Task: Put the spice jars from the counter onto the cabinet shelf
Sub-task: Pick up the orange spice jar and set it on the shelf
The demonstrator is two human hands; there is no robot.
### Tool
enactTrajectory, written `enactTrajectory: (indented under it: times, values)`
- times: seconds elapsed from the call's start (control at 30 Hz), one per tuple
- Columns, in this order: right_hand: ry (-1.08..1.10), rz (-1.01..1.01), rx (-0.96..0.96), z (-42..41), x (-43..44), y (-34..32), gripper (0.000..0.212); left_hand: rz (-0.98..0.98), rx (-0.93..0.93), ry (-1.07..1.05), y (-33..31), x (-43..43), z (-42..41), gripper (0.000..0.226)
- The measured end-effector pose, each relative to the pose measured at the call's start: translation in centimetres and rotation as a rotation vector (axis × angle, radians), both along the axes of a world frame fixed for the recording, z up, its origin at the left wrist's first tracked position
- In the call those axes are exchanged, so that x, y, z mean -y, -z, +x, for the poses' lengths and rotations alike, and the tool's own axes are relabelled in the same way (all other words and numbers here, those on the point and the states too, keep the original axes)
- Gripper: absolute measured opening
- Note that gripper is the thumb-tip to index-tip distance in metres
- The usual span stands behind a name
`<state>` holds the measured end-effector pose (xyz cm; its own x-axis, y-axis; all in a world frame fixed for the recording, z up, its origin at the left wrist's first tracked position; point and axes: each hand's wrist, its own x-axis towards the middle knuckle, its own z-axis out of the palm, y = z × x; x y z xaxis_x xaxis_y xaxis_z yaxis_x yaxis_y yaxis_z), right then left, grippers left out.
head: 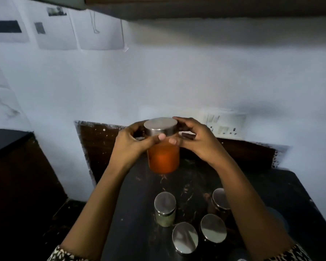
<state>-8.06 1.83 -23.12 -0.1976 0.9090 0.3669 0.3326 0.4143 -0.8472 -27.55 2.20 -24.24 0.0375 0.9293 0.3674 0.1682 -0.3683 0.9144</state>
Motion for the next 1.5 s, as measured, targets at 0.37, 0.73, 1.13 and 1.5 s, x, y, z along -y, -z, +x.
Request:
enactTrajectory:
  times: [0.37,0.73,1.13,1.5]
  values:
    - [-0.083,0.032,-0.271,5.3,4.1,-7.3,0.084,0.125,0.225,0.196,-11.3,1.6,8.2,0.039]
    - [0.136,0.184,-0.259,9.4,8.1,-9.1,0.085,0.099,0.004,0.257,-12.5,4.9,13.4,0.086]
    - [0.268,0.148,-0.343,13.0,12.7,-9.5,0.077,-0.022,0.154,0.36,-11.7,8.2,18.3,0.085]
    - [0.157,0.093,-0.382,16.3,15.1,-10.9,0.079,-0.116,0.406,0.552,-12.2,9.4,20.7,0.057]
